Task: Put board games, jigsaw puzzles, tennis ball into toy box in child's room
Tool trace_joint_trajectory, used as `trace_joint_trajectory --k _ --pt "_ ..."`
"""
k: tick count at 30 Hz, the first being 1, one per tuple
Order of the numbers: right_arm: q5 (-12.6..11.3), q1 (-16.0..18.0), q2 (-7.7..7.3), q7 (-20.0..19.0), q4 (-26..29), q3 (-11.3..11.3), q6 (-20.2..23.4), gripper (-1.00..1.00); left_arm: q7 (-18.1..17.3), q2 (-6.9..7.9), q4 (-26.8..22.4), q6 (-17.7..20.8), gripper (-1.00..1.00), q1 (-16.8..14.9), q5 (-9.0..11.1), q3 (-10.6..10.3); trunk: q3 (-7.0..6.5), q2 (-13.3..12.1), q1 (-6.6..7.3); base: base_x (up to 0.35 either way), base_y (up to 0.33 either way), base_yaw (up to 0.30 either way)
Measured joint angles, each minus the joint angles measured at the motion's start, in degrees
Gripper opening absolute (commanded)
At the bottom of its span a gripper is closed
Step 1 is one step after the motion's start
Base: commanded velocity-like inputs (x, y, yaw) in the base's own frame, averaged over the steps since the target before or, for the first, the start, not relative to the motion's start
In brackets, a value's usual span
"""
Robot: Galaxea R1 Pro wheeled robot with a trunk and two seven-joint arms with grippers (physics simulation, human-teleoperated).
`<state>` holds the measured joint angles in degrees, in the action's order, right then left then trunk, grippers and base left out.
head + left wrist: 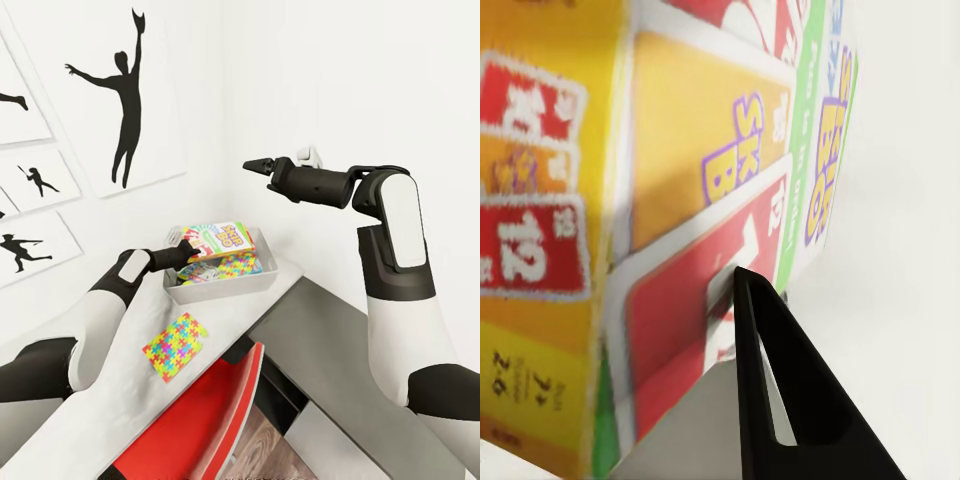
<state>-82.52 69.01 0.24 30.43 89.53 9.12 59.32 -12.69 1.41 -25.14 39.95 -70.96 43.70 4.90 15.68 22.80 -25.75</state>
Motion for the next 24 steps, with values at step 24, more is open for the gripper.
trace_joint_trajectory --k 24 --pt "0.00 0.00 0.33 0.00 0.09 0.12 0.00 1.00 0.01 0.19 0.00 0.01 -1.00 -4.56 -5.05 0.00 2.26 0.00 0.00 0.000 0.000 0.000"
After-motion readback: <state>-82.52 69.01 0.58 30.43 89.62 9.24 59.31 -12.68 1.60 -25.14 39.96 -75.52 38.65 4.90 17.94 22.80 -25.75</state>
